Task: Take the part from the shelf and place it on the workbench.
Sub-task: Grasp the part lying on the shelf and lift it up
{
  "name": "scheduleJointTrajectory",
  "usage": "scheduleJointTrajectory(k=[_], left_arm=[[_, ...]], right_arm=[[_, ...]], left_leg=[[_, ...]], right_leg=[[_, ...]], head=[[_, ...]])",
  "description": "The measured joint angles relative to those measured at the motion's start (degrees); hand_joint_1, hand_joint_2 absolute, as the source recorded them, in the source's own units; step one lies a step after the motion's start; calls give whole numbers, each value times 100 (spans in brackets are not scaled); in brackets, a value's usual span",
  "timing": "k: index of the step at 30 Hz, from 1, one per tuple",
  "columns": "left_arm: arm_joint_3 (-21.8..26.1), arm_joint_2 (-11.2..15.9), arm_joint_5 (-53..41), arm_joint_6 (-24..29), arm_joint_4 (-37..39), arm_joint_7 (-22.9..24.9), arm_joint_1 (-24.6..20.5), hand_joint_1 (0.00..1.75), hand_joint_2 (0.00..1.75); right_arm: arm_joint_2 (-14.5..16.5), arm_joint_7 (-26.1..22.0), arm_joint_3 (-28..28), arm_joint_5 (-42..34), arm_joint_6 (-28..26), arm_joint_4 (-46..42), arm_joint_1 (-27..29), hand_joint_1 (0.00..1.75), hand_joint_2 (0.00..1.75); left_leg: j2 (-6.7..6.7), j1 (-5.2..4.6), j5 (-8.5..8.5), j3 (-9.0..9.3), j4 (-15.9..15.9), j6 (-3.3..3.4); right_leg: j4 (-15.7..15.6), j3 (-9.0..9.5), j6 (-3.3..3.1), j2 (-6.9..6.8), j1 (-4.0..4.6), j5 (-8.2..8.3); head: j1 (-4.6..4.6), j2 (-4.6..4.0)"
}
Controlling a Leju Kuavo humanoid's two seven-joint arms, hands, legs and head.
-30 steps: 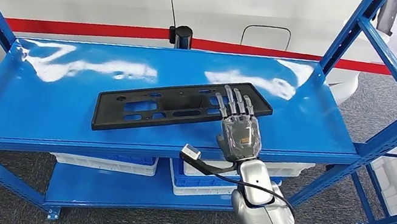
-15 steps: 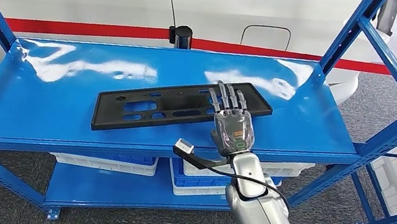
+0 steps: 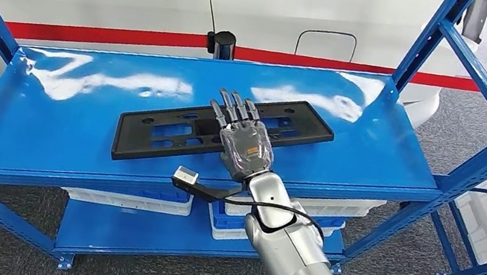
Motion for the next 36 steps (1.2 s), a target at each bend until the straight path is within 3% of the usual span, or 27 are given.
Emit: scheduleJointTrajectory(k=[13, 36], left_arm=[[161, -33, 232, 155, 0, 10, -28, 0, 0], [304, -33, 281, 186, 0, -5, -34, 0, 0]], right_arm=[[355, -52, 1, -129, -55, 1043, -458, 0, 175], [351, 104, -56, -203, -21, 1721, -695, 0, 175]], left_leg=[[0, 1, 0, 0, 0, -1], [1, 1, 3, 1, 1, -5]], right_leg=[[0, -1, -1, 0, 0, 1], [0, -2, -14, 0, 1, 9]], head=[[-1, 0], [0, 0]])
